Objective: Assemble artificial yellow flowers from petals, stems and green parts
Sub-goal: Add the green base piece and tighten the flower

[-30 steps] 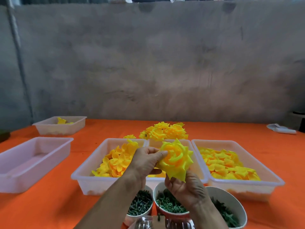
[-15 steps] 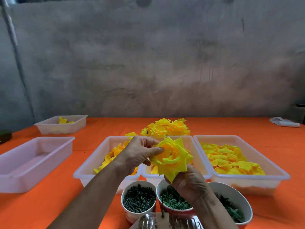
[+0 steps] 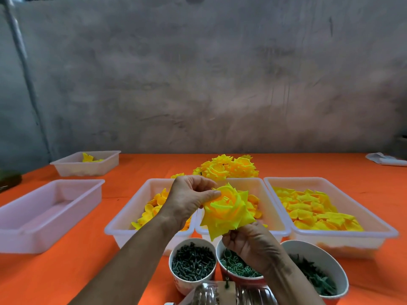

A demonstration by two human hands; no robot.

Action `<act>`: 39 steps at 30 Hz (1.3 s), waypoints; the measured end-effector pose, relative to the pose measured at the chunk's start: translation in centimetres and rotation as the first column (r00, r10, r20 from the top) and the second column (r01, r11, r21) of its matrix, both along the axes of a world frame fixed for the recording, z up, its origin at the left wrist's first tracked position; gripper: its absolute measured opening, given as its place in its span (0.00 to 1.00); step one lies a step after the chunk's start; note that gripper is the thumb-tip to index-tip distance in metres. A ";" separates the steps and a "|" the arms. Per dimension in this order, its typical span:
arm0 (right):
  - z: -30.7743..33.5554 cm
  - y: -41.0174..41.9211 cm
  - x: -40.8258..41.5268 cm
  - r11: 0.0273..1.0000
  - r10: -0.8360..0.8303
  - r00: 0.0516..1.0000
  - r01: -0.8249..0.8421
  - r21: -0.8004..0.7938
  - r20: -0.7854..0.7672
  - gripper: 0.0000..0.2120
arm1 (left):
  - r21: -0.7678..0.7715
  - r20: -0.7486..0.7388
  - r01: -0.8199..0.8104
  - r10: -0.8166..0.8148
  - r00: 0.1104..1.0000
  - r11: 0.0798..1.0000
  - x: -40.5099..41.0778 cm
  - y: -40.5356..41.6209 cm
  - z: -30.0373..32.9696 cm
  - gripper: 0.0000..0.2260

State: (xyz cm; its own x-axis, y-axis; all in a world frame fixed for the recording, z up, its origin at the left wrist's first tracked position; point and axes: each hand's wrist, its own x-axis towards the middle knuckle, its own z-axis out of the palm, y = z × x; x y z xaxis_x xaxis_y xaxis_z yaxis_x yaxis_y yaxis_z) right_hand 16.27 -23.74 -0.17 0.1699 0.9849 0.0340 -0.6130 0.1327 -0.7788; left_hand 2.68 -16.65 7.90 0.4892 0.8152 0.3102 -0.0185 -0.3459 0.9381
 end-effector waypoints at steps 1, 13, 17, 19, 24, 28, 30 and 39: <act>0.0 0.1 0.1 1.000 -0.007 1.000 0.008 0.015 -0.022 0.08 | 0.000 -0.003 0.005 -0.005 1.000 1.000 0.0 0.0 0.0 0.06; -1.0 0.2 1.5 0.990 -0.077 0.992 0.064 0.127 0.102 0.13 | 0.416 -0.405 0.025 0.160 0.900 0.909 0.3 -1.1 1.6 0.04; -1.1 -0.1 1.8 0.986 -0.085 0.984 0.060 0.156 0.158 0.09 | 0.449 -0.426 0.051 0.164 0.890 0.892 0.5 -1.1 1.6 0.01; -1.1 -0.4 2.0 0.982 -0.088 0.983 0.059 0.178 0.162 0.11 | 0.440 -0.408 0.048 0.152 0.900 0.897 0.6 -1.1 1.6 0.01; -1.5 -0.4 1.7 0.984 -0.105 0.985 0.083 0.160 0.137 0.09 | 0.328 -0.355 0.055 0.069 0.932 0.943 1.1 -1.2 1.3 0.02; -1.6 -0.4 1.3 0.992 -0.087 0.988 0.074 0.102 0.126 0.08 | 0.355 -0.317 0.020 0.100 0.943 0.935 1.4 -1.2 0.9 0.05; -1.6 -0.3 1.3 0.992 -0.086 0.992 0.076 0.100 0.096 0.07 | 0.334 -0.302 0.022 0.084 0.950 0.942 1.5 -1.2 0.7 0.06; -1.6 0.1 1.7 0.986 -0.146 0.979 0.155 0.054 -0.142 0.07 | -0.102 -0.207 -0.014 -0.007 0.978 0.995 1.6 -1.0 -0.5 0.16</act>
State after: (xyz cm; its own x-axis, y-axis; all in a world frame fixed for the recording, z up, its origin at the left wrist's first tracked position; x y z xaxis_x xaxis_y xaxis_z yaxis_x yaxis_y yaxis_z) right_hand 17.92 -23.68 -1.79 0.3235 0.9442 0.0624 -0.6829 0.2786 -0.6753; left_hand 4.32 -17.60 7.43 0.5311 0.8392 0.1170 0.1808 -0.2471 0.9520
